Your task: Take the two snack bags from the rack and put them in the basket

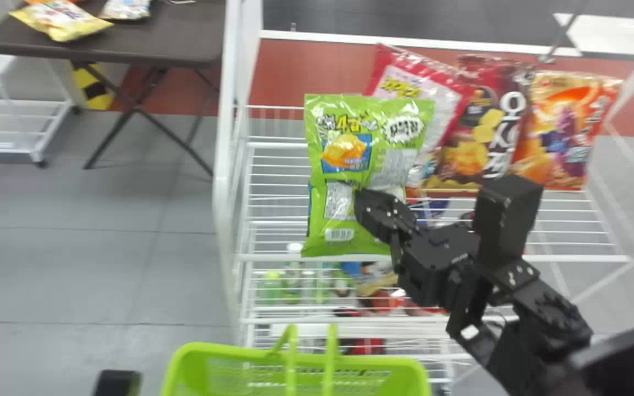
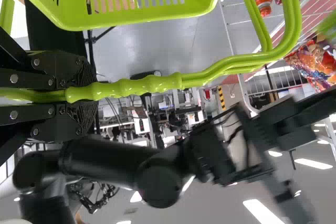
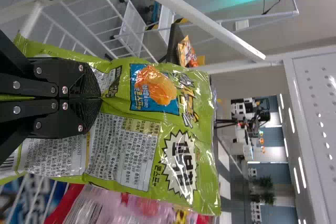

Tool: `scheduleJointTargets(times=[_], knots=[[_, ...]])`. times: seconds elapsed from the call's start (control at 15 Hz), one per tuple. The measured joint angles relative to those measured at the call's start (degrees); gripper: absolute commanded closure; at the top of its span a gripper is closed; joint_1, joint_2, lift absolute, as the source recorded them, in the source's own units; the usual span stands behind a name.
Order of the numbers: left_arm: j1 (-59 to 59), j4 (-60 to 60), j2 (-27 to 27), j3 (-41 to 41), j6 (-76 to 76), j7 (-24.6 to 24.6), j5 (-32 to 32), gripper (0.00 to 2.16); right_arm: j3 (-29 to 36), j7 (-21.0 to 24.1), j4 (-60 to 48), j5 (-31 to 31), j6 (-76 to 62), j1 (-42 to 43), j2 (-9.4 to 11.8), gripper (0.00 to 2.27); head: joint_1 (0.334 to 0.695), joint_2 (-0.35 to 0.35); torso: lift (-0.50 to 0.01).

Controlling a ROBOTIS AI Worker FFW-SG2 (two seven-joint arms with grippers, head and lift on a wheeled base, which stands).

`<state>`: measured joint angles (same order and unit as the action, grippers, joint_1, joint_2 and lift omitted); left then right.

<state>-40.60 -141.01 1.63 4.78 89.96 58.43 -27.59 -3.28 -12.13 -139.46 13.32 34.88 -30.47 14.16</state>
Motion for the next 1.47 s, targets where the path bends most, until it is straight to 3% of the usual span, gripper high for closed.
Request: scheduleJointTargets(times=[0.13,0.33,0.47,0.67,0.87,1.13,1.47], knots=[[0.0,0.31,-0.23,-0.54,0.0,-0.52,0.07,1.36,6.67,-0.12,-5.9,4.6,3.52,-6.1,2.38,2.25,0.695,-0.35,-0.008],[-0.32,0.77,-0.54,-0.71,0.0,-1.04,0.21,1.36,13.05,-0.73,-13.57,9.07,14.91,-11.82,4.61,2.25,0.695,-0.35,-0.008],[-0.56,0.88,-0.84,-0.75,0.0,-1.89,0.48,1.36,15.64,-1.94,-17.76,11.0,24.42,-14.21,4.74,2.25,0.695,-0.35,-0.008],[0.01,1.07,-1.1,-1.36,0.0,-2.53,0.93,1.36,21.16,-8.83,-23.08,13.43,38.72,-17.73,-0.01,2.25,0.695,-0.35,-0.008],[0.39,1.18,-1.12,-1.52,0.0,-2.67,1.04,1.36,23.96,-9.88,-24.47,15.7,47.79,-18.5,-2.57,2.25,0.695,-0.35,-0.008],[0.89,0.71,-1.11,-2.21,0.0,-3.27,1.05,1.36,19.97,-8.63,-25.05,15.65,54.62,-19.1,-2.81,2.25,0.695,-0.35,-0.008],[1.32,0.13,-1.07,-3.67,0.0,-4.05,1.17,1.36,4.78,-6.22,-20.89,7.2,54.9,-17.54,-2.5,2.25,0.695,-0.35,-0.008]])
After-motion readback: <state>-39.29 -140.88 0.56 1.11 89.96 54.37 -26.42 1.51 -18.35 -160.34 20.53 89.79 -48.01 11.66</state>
